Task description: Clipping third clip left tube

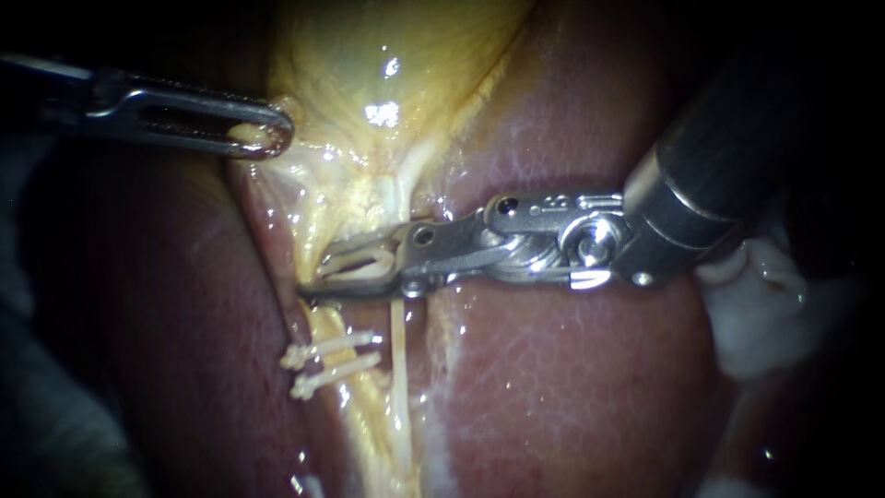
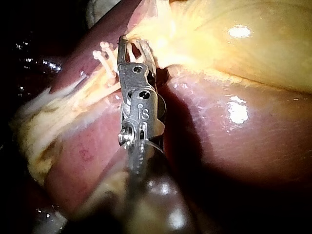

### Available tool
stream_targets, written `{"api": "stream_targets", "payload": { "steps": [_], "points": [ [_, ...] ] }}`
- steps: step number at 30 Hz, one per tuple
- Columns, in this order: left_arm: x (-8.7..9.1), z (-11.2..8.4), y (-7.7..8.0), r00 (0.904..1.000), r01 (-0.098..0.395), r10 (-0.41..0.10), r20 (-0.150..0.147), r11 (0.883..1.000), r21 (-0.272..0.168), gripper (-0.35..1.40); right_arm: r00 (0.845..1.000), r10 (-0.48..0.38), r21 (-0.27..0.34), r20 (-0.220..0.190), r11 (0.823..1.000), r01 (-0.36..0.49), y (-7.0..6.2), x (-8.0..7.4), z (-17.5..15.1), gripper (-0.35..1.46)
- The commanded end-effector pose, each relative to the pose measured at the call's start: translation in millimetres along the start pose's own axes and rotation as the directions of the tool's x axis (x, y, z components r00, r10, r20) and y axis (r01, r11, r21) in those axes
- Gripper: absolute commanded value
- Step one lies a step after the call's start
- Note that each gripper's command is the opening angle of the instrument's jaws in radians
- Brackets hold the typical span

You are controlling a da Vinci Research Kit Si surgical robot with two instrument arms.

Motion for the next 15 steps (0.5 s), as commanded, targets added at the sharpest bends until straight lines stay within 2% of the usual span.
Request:
{"api": "stream_targets", "payload": {
  "steps": [1,4,7,9,15],
  "points": [
    [0.0,0.0,0.0,1.0,0.0,0.0,0.0,1.0,0.0,-0.35,1.0,-0.001,0.001,0.0,1.0,0.001,0.0,0.0,-0.1,0.15],
    [0.0,-0.1,0.0,1.0,0.0,0.0,0.0,1.0,0.0,-0.35,1.0,-0.001,0.004,-0.012,1.0,0.001,-0.1,-0.1,-0.2,0.32],
    [-0.1,-0.1,0.0,1.0,0.0,0.0,0.001,1.0,-0.001,-0.35,0.999,0.01,0.01,-0.032,1.0,-0.01,-0.2,-0.2,-0.5,0.42],
    [-0.1,-0.1,0.0,1.0,0.0,0.0,0.001,1.0,-0.001,-0.35,0.999,0.016,0.015,-0.049,1.0,-0.015,-0.2,-0.3,-0.7,0.46],
    [-0.1,-0.1,0.0,1.0,0.0,0.0,0.001,1.0,-0.001,-0.35,0.998,0.021,0.019,-0.055,1.0,-0.02,-0.2,-0.5,-1.1,0.5]
  ]
}}
